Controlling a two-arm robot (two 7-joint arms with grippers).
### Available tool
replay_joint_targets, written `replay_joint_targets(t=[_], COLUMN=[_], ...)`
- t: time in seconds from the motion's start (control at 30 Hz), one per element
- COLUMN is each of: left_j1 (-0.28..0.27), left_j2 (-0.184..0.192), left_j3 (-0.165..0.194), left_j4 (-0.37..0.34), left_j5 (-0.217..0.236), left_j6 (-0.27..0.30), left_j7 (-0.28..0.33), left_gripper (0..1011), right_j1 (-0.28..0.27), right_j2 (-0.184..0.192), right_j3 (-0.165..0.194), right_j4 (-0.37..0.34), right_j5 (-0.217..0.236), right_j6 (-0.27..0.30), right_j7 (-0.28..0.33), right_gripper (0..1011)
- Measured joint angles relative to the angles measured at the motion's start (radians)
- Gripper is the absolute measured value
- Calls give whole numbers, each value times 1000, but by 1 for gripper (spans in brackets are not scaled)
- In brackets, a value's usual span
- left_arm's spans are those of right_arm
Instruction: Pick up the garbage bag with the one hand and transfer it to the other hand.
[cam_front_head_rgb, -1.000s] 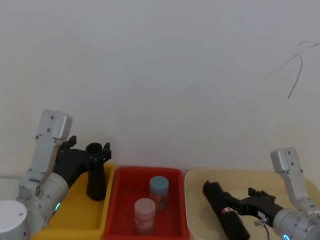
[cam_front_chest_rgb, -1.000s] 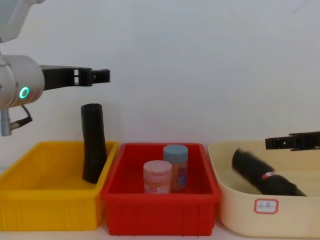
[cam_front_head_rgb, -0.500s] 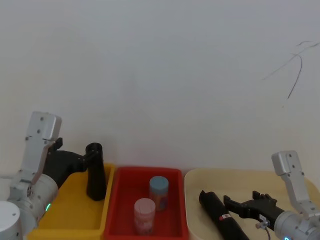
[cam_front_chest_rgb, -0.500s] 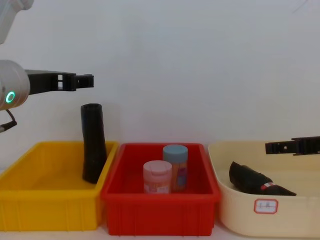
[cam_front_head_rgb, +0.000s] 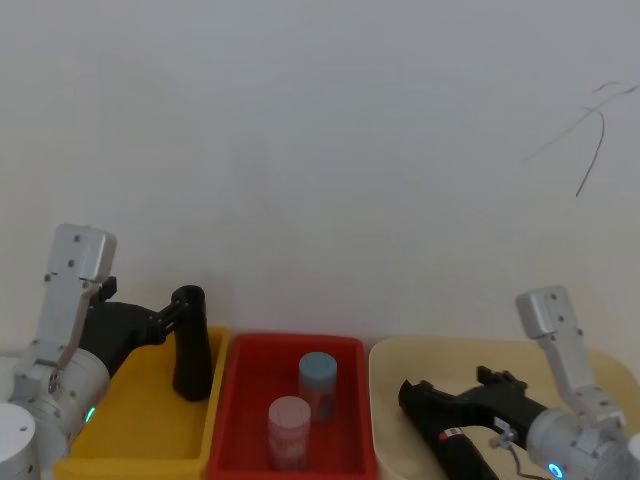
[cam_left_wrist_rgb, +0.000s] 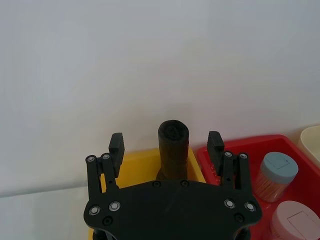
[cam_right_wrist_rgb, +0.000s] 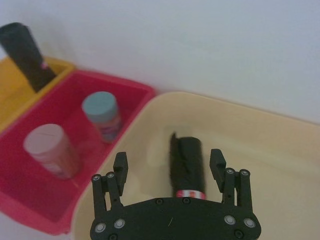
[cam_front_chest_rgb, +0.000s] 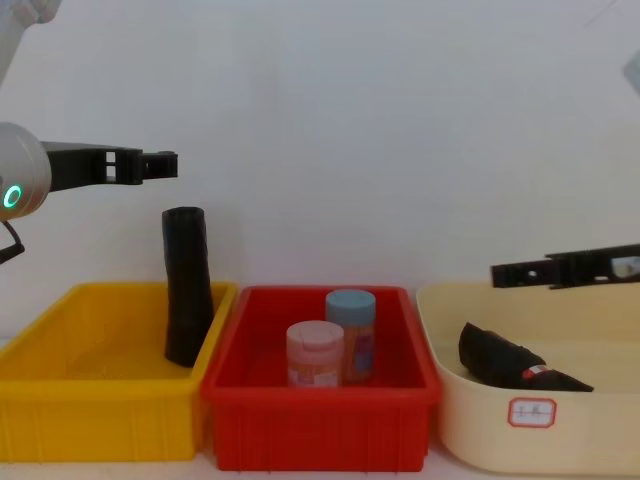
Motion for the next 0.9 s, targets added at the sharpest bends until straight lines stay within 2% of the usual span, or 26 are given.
replay_joint_targets(t=[0.4,0.47,0.5,0.7,0.9], left_j1=[1,1,1,1,1], left_j2=[1,1,1,1,1], left_j3=[-2,-2,-2,-3,-3], left_j4=[1,1,1,1,1], left_j5=[1,1,1,2,2], left_j6=[1,1,1,1,1], left_j7=[2,2,3,3,4], left_gripper=[1001,1001,1001,1001,1001], right_j1=[52,71,71,129,175], right_j2=[-6,-8,-8,-19,-31], right_j3=[-89,-115,-115,-181,-220], right_j4=[-7,2,2,49,102], right_j5=[-29,-36,-36,-48,-53], right_j6=[1,1,1,2,7], right_j7=[82,110,110,175,219], right_gripper=[1001,1001,1001,1001,1001])
